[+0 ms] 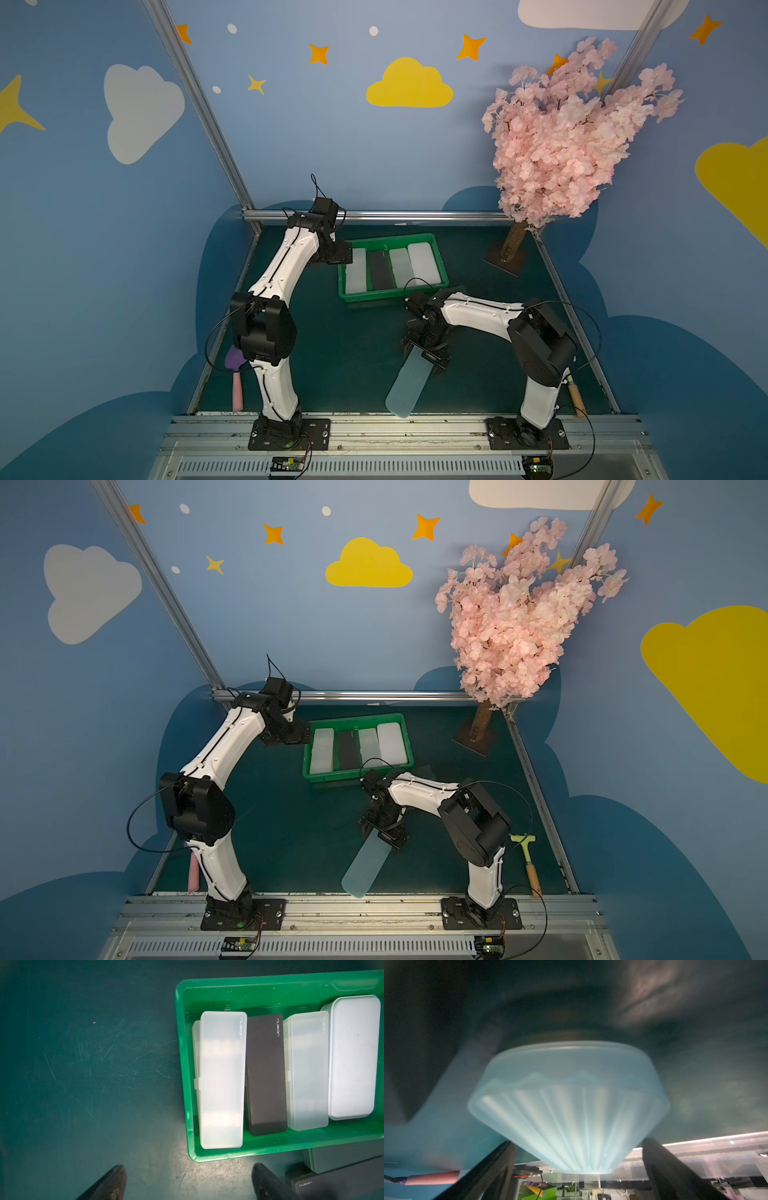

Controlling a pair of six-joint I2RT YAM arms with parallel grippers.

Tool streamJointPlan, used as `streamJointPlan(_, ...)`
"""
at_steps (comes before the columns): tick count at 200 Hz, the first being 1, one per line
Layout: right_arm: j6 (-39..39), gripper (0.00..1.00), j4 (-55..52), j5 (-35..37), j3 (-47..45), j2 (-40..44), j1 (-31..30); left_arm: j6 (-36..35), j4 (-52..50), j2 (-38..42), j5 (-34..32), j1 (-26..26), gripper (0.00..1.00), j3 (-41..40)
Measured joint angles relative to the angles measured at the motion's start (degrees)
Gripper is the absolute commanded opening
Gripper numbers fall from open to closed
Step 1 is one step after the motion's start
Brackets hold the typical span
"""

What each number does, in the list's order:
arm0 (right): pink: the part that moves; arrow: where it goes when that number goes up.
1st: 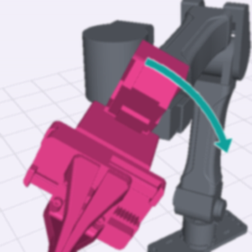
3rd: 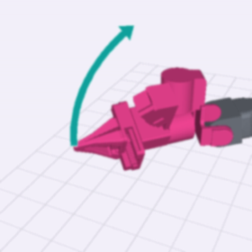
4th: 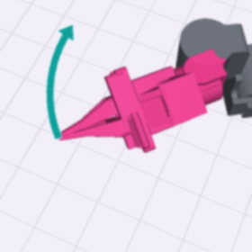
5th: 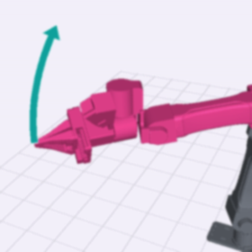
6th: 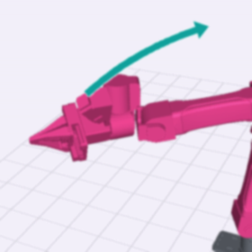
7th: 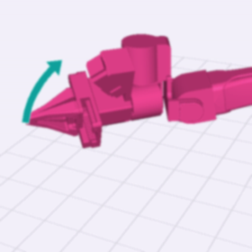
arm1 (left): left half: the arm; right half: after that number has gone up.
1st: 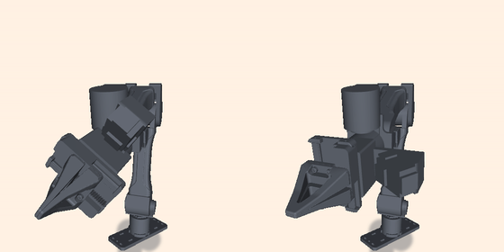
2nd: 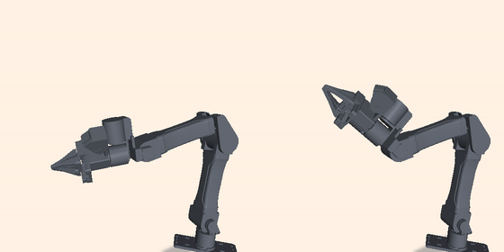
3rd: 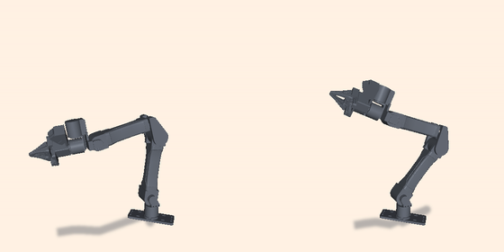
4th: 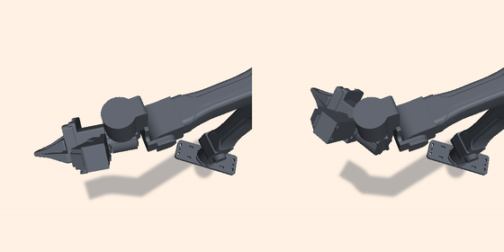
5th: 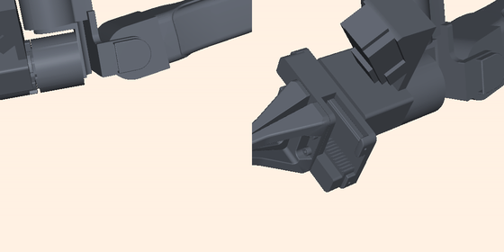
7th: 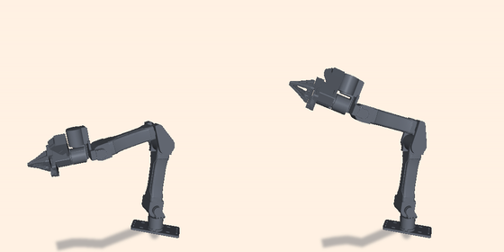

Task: Put the pencil case into the storage box
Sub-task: Adjust the storage box at the center of the board.

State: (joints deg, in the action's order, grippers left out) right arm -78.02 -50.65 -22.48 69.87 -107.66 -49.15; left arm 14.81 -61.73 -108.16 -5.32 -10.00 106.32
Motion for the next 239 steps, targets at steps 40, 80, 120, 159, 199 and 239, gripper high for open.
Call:
streamJointPlan(40,-0.17,0.98,-1.84,-3.67,1.62,-3.1,-0.26,0.09,1.75,2.8,0.76,0.98,0.97,-1.9)
streamJointPlan(80,-0.22,0.98,-2.38,-5.46,1.68,-4.52,-0.17,0.13,3.17,4.24,0.9,1.11,0.97,-3.65)
streamJointPlan(120,1.27,0.97,-3.65,-4.94,2.25,-4.52,0.37,0.15,3.87,5.53,0.92,1.16,0.97,-5.84)
streamJointPlan(159,2.08,0.92,-4.07,-5.38,2.45,-4.9,0.72,0.15,4.68,5.97,0.9,1.18,0.97,-6.36)
streamJointPlan(199,1.99,0.87,-4.09,-6.38,2.47,-4.92,1.11,0.11,4.85,5.97,0.87,1.16,0.97,-6.4)
streamJointPlan(239,2.54,0.85,-3.58,-9.07,1.9,-5.51,2.27,-0.04,5.01,6.16,0.85,1.22,0.97,-7.52)
